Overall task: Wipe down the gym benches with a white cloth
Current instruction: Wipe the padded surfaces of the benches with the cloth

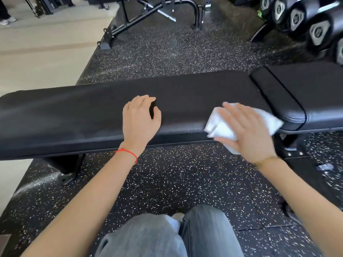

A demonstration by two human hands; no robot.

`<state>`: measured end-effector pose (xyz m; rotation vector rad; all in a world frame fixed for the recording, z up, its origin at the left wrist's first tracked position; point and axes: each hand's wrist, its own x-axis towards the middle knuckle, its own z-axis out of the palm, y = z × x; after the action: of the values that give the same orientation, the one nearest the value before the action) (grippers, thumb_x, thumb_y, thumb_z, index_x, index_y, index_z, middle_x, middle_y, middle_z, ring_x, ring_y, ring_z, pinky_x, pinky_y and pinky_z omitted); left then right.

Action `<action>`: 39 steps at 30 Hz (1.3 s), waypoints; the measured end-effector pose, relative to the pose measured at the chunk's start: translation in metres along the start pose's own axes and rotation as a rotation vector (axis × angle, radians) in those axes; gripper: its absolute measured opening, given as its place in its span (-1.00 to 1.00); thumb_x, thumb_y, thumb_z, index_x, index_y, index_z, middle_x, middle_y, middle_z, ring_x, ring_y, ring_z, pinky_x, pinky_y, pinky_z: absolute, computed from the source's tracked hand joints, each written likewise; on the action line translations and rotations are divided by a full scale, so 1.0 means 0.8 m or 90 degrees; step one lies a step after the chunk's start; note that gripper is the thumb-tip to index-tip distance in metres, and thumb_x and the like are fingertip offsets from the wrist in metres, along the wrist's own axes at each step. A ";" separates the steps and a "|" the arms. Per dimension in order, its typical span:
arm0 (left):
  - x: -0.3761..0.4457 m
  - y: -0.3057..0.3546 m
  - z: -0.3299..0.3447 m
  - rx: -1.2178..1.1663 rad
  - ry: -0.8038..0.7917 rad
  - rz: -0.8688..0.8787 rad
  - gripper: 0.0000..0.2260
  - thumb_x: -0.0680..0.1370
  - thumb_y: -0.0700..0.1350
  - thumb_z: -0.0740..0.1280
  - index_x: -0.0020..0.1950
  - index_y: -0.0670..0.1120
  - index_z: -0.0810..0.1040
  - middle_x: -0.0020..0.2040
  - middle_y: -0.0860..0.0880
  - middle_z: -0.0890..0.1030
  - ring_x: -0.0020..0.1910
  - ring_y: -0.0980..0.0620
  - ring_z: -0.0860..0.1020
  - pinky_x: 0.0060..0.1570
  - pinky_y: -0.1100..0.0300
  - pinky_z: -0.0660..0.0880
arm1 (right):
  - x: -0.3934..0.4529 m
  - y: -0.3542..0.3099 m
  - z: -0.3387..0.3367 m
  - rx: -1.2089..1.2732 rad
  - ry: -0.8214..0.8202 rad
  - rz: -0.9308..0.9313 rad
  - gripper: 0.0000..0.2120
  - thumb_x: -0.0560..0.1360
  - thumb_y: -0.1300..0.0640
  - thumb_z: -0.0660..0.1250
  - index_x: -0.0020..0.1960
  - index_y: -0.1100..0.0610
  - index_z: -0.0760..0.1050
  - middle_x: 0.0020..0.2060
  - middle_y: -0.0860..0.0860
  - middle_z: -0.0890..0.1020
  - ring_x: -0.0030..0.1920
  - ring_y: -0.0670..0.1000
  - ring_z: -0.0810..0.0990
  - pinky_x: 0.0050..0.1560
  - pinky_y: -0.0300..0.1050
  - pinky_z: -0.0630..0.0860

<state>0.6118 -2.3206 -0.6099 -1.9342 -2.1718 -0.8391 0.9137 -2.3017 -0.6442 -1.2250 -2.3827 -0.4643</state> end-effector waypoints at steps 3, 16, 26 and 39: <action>-0.001 0.001 0.004 0.029 0.001 -0.005 -0.67 0.58 -0.05 0.18 0.30 -0.08 0.54 0.32 -0.06 0.55 0.38 -0.07 0.44 0.40 -0.06 0.31 | 0.008 0.015 -0.014 0.052 0.003 0.091 -0.44 0.58 -0.25 0.15 0.42 0.09 0.42 0.41 0.05 0.47 0.40 0.18 0.41 0.37 0.11 0.33; -0.001 0.000 0.000 0.047 -0.008 0.001 -0.68 0.56 -0.05 0.19 0.28 -0.03 0.54 0.31 0.00 0.55 0.38 -0.02 0.43 0.37 -0.01 0.31 | 0.082 -0.052 -0.013 0.164 -0.151 0.103 -0.47 0.61 -0.23 0.07 0.52 -0.06 0.26 0.50 -0.08 0.33 0.53 0.07 0.21 0.55 0.04 0.07; 0.024 0.036 0.000 -0.018 -0.043 0.006 -0.70 0.56 -0.07 0.24 0.28 -0.02 0.54 0.27 0.02 0.55 0.35 0.00 0.44 0.39 -0.03 0.28 | 0.138 -0.040 -0.014 0.274 -0.228 0.207 -0.67 0.62 -0.07 0.14 0.36 -0.07 0.42 0.34 -0.05 0.50 0.45 0.12 0.29 0.51 -0.03 0.06; 0.053 0.261 0.092 -0.074 -0.194 0.107 -0.58 0.61 0.01 0.12 0.47 -0.02 0.35 0.48 -0.02 0.35 0.51 -0.05 0.23 0.49 -0.19 0.08 | 0.031 0.171 -0.103 0.204 -0.103 0.407 -0.66 0.50 -0.07 0.35 0.26 -0.15 0.42 0.27 -0.07 0.49 0.29 0.02 0.47 0.19 -0.48 0.18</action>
<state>0.8217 -2.2417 -0.5854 -2.4027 -2.1125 -0.6959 1.0309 -2.2477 -0.5472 -1.7967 -1.9196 0.2151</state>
